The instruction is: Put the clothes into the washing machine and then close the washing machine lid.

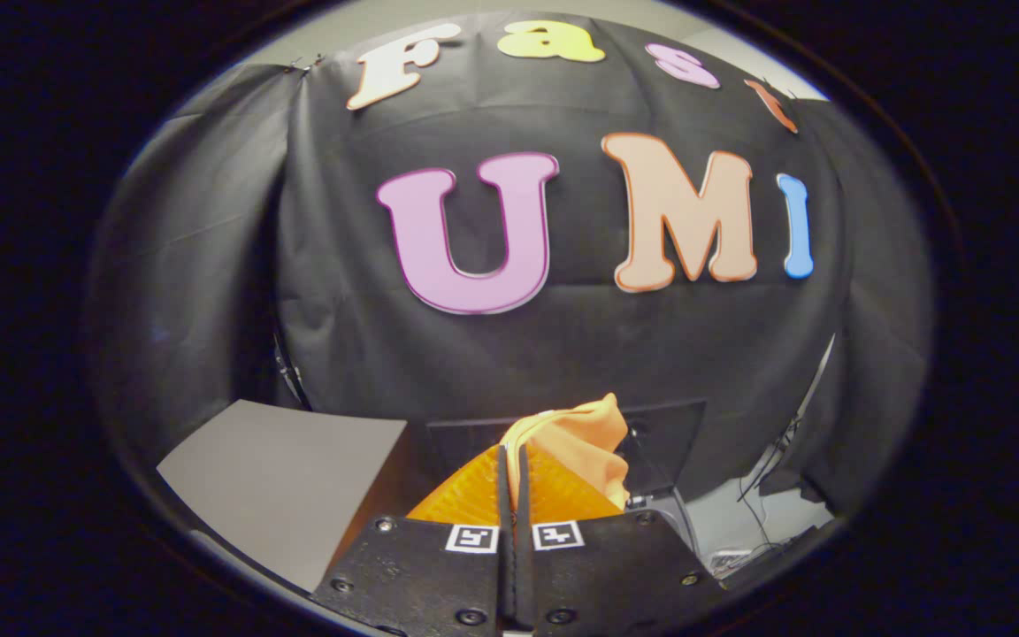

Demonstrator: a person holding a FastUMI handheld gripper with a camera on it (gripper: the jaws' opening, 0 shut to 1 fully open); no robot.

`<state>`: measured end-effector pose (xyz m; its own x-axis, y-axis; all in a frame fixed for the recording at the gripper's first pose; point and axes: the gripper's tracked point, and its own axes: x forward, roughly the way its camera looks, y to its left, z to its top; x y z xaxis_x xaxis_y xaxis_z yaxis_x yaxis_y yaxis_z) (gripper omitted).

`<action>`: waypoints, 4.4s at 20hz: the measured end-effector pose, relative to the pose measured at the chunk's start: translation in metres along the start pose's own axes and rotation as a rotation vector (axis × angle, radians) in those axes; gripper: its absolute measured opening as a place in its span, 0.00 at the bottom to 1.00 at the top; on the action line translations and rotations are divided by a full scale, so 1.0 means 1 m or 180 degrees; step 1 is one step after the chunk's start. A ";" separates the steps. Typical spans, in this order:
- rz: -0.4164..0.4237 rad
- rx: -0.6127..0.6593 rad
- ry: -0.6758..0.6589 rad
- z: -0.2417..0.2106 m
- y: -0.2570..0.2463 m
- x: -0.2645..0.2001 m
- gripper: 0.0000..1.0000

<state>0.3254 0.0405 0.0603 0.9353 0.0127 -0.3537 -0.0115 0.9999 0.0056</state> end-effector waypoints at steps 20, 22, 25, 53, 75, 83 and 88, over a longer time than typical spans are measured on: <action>-0.0237 0.0189 0.0815 -0.201 -0.059 0.078 0.00; -0.0258 0.0208 0.0878 -0.217 -0.062 0.082 0.00; -0.0338 0.0205 0.0927 -0.232 -0.068 0.088 0.00; -0.0440 0.0151 0.0424 -0.097 -0.059 0.070 0.98; -0.0196 -0.0485 -0.0610 -0.002 -0.038 0.183 0.96; -0.0362 -0.0200 -0.0838 0.000 -0.042 0.178 0.96; -0.0334 -0.0235 -0.0850 -0.001 -0.041 0.179 0.96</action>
<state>0.4925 0.0015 -0.0040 0.9926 -0.0818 -0.0902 0.0737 0.9933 -0.0894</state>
